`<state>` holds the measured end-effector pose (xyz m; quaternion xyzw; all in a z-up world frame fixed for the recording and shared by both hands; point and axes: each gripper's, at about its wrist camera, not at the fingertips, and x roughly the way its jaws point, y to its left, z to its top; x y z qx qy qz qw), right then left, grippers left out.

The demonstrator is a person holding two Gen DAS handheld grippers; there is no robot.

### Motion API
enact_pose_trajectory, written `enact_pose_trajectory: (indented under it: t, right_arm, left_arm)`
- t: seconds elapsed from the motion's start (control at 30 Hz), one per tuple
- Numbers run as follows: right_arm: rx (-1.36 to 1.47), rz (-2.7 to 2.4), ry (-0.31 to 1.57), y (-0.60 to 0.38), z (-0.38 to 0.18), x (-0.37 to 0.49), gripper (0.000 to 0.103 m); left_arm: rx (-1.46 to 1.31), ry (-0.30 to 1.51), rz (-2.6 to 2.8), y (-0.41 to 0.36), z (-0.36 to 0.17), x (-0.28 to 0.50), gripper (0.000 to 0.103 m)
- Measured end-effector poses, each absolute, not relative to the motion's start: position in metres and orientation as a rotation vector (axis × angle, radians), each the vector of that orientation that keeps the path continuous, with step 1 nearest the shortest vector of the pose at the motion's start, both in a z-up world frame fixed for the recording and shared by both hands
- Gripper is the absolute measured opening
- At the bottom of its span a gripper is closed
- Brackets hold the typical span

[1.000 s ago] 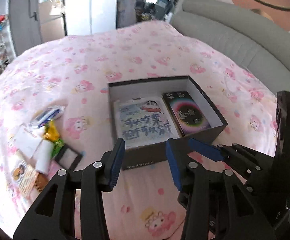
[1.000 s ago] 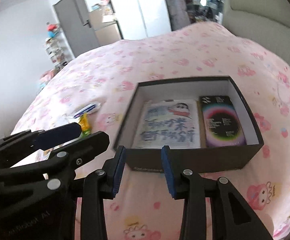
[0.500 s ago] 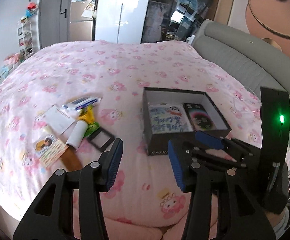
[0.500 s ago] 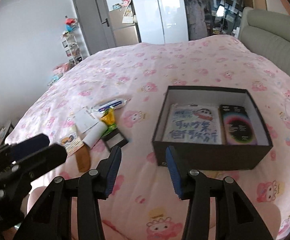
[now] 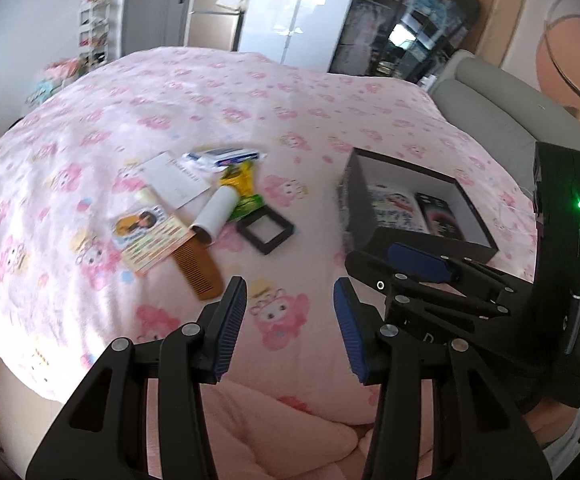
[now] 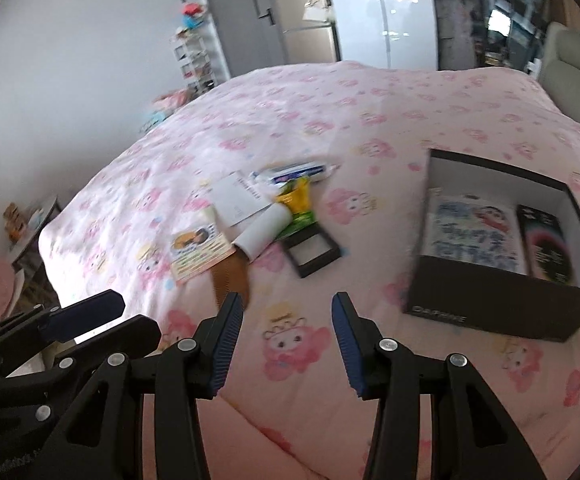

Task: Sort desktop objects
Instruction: 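Reach the right tool toward the Shin-chan sticker card on the bedspread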

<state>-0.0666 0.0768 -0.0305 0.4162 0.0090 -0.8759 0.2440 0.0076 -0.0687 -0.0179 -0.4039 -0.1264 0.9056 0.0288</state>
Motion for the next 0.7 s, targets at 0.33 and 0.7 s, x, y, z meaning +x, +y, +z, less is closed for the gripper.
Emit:
enact_pose_trajectory:
  t: [0.33,0.7]
  right_arm:
    - [1.191,-2.217,0.041,0.01,-0.061,-0.092,0.039]
    - [1.27,-2.153,0.171,-0.054,-0.107,-0.136,0.037]
  left_arm:
    - [-1.3,-0.64,2.83,-0.136,-0.051,0.0,0.043]
    - [-1.453,-0.924,2.788,-0.223,-0.106,-0.038,0.042]
